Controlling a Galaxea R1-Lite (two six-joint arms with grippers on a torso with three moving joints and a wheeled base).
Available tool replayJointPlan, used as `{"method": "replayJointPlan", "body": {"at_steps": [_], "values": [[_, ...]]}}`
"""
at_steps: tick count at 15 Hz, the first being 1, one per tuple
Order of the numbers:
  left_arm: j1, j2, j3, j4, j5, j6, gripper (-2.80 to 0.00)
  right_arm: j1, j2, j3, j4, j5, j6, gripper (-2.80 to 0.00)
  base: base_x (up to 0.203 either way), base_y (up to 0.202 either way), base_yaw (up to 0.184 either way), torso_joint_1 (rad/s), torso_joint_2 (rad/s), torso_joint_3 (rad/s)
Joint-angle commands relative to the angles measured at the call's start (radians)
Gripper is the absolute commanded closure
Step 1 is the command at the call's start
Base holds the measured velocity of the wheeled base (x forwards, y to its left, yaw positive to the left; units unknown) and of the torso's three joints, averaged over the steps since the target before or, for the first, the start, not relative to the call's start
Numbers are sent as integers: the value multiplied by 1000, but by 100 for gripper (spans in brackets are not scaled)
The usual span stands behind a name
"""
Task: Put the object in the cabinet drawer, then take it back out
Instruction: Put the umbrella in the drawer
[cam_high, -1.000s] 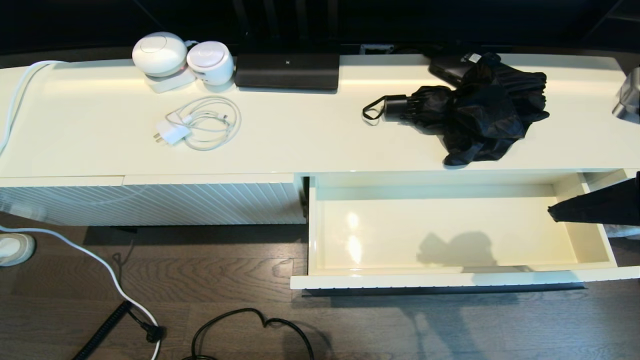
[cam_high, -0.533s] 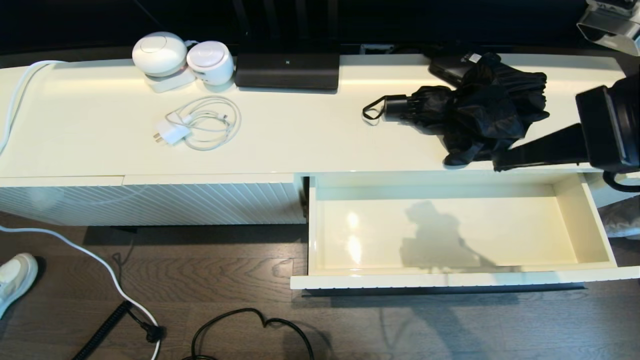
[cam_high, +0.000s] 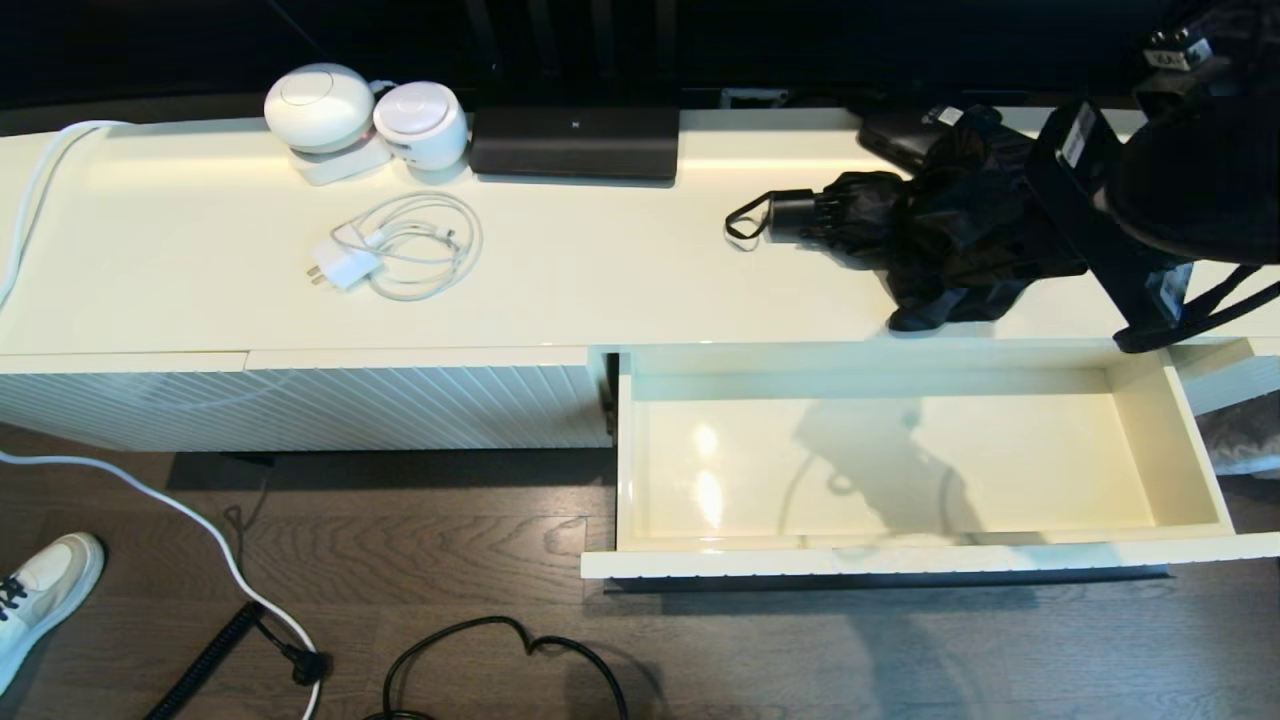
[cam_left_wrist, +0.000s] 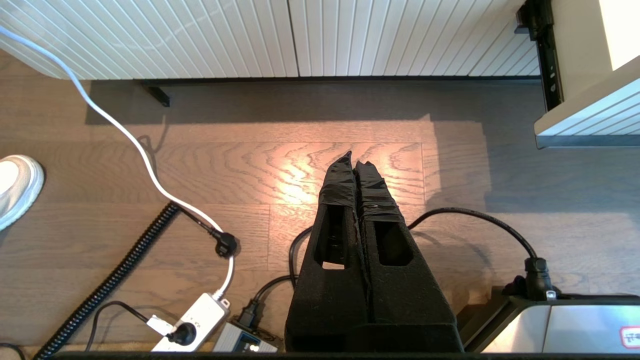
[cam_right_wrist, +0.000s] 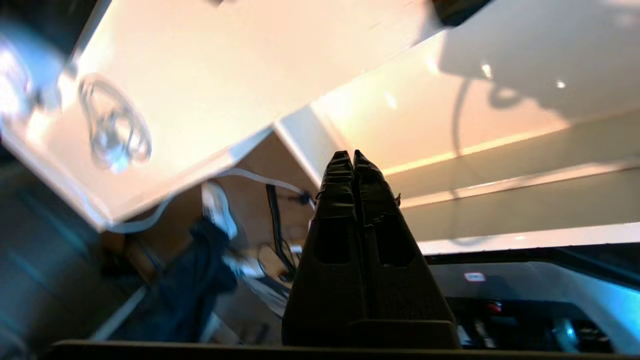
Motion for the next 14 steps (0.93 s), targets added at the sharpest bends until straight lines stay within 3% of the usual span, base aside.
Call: {"method": "replayJointPlan", "body": {"at_steps": [1,4,9,10,14], "values": [[0,0,0,0,0,0,0,-53,60,-14,46,-51,72,0,0,0,0,0,0,0],[0,0,0,0,0,0,0,-66,61,-15,86,-209,157,0,0,0,0,0,0,0],[1,0,1,0,0,0,0,-45,-1,-15,84,-281,161,0,0,0,0,0,0,0],[1,0,0,0,0,0,0,-44,-3,-13,87,-278,161,-280,0,0,0,0,0,0],[1,0,0,0,0,0,0,-41,-6,-10,77,-279,156,-280,0,0,0,0,0,0]]}}
